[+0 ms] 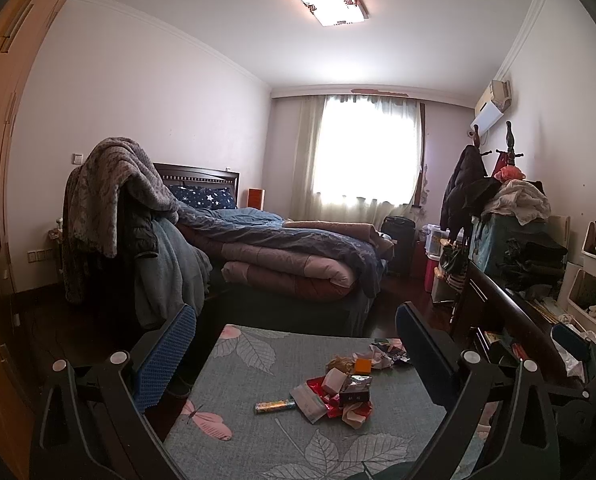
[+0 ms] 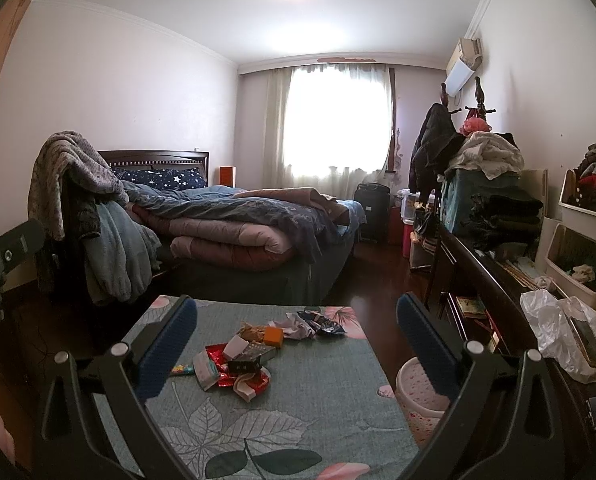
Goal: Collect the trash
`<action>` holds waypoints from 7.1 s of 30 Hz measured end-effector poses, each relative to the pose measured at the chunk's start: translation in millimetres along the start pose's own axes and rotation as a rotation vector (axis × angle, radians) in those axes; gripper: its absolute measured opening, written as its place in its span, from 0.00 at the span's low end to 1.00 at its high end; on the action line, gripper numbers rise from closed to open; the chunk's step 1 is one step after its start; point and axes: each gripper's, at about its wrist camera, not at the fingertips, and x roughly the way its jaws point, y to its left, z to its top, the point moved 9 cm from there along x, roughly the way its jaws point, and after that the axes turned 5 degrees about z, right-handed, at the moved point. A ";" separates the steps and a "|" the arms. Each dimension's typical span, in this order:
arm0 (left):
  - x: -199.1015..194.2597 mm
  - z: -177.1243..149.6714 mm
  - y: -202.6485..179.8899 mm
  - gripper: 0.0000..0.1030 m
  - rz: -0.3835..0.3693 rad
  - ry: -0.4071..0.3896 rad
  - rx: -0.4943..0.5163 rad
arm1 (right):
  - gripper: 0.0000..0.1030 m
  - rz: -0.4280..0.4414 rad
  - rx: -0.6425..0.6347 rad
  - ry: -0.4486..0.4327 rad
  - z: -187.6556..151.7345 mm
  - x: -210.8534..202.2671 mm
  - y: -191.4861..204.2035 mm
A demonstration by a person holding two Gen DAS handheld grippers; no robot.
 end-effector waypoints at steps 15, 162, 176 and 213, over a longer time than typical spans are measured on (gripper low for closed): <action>1.6 -2.7 0.5 0.97 -0.001 0.001 -0.002 | 0.97 0.004 -0.005 0.006 -0.5 -1.5 -0.5; 201.1 -174.3 -188.1 0.78 -0.220 0.527 0.096 | 0.58 0.133 0.361 0.352 -139.7 184.4 -157.1; 217.7 -191.1 -379.4 0.78 -0.515 0.538 0.235 | 0.58 -0.180 0.406 0.346 -177.4 179.3 -323.4; 260.8 -229.5 -445.0 0.96 -0.520 0.668 0.254 | 0.94 -0.307 0.450 0.454 -244.8 218.8 -367.2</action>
